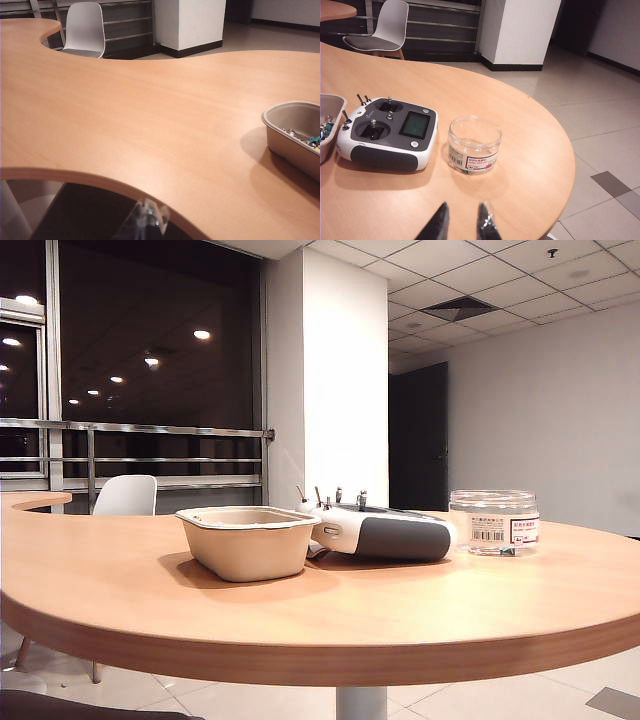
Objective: Pick up the box filled with clips, pour some clips from it into the rectangular paper box, and then put the clip box back on the table.
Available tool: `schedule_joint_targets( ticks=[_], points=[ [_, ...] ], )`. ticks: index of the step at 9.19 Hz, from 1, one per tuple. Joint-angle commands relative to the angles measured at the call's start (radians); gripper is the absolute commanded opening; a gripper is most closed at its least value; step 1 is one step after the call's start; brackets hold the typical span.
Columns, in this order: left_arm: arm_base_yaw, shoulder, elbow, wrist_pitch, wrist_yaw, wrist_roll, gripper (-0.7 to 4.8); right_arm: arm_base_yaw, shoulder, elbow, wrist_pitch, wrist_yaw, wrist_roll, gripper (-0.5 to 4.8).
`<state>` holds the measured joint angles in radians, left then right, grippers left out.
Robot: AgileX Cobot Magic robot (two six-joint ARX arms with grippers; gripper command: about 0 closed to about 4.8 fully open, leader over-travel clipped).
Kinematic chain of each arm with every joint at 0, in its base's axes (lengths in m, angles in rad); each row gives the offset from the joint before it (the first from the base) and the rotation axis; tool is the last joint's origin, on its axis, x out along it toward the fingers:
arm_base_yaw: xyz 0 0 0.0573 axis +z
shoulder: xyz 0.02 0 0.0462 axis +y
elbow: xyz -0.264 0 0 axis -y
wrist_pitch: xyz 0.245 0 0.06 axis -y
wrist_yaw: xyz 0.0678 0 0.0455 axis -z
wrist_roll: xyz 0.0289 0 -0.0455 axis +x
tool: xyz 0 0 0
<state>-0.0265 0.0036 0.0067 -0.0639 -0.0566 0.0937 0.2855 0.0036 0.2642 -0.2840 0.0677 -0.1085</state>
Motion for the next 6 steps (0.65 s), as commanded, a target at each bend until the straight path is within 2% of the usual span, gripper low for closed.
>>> schedule_joint_targets(
  ticks=[1, 2, 3, 4, 6],
  points=[
    [0.000, -0.001, 0.000, 0.013, -0.003, 0.003, -0.03, 0.000, -0.002, 0.002, 0.010, 0.042, 0.003, 0.81],
    [0.000, -0.001, 0.000, 0.013, -0.003, 0.003, -0.03, -0.013, -0.002, -0.085, 0.138, 0.233, 0.003, 0.81],
    [0.000, -0.001, 0.000, 0.013, -0.003, 0.003, -0.03, -0.031, -0.002, -0.139, 0.190, 0.232, 0.003, 0.81],
    [0.000, -0.001, 0.000, 0.013, -0.003, 0.003, -0.03, -0.130, -0.002, -0.256, 0.312, 0.092, 0.024, 0.81],
    [0.000, -0.001, 0.000, 0.013, -0.003, 0.003, -0.03, -0.213, -0.002, -0.256, 0.315, 0.087, 0.110, 0.81]
  ],
)
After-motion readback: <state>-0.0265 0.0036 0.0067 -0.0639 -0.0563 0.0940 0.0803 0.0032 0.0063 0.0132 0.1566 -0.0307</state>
